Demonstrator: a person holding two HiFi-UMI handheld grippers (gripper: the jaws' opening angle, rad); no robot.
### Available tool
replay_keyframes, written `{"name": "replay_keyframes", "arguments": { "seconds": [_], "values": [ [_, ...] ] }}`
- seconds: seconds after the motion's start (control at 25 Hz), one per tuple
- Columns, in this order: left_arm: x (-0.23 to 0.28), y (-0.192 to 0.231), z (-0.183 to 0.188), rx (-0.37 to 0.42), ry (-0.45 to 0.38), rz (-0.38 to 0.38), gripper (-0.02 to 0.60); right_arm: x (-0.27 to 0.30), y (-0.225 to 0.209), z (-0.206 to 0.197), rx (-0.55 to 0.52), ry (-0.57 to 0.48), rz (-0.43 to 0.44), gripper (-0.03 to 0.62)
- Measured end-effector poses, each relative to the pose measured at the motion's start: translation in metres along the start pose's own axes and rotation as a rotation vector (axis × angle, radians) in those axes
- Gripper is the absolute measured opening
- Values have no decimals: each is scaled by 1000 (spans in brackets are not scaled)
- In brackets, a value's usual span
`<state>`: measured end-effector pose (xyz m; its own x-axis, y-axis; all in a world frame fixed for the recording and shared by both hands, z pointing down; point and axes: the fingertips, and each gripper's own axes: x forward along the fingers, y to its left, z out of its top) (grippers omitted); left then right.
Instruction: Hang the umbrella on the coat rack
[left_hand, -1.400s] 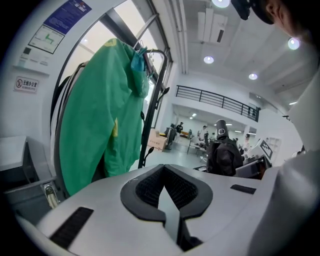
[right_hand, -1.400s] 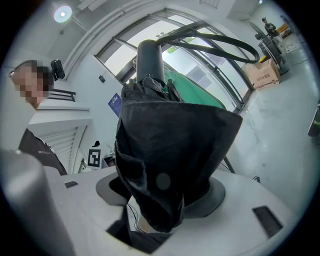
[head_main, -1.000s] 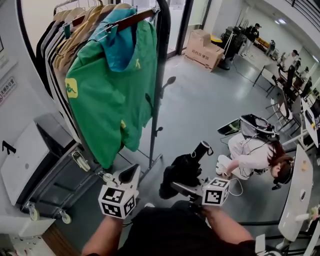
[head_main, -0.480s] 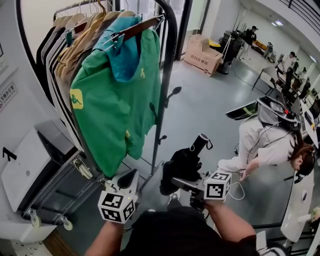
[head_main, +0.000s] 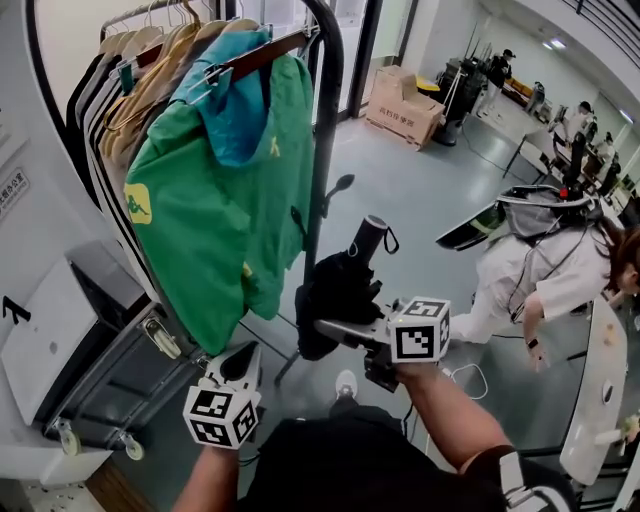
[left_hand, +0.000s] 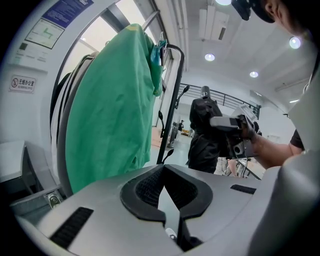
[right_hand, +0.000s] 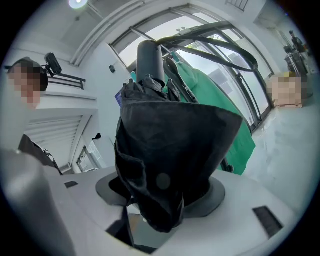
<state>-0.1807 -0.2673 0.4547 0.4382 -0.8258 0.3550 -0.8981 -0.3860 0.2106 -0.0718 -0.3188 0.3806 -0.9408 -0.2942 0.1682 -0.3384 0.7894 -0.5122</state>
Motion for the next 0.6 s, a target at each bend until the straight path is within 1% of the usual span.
{"name": "replay_keyframes", "arguments": {
  "seconds": [0.4,0.6],
  "values": [
    [9,3,15,-13,-34,49,15,28,7,62,-102,-22,85,255],
    [10,11,18,-22,-47,86,15,43,8,79,-126,-12,122,255]
  ]
}}
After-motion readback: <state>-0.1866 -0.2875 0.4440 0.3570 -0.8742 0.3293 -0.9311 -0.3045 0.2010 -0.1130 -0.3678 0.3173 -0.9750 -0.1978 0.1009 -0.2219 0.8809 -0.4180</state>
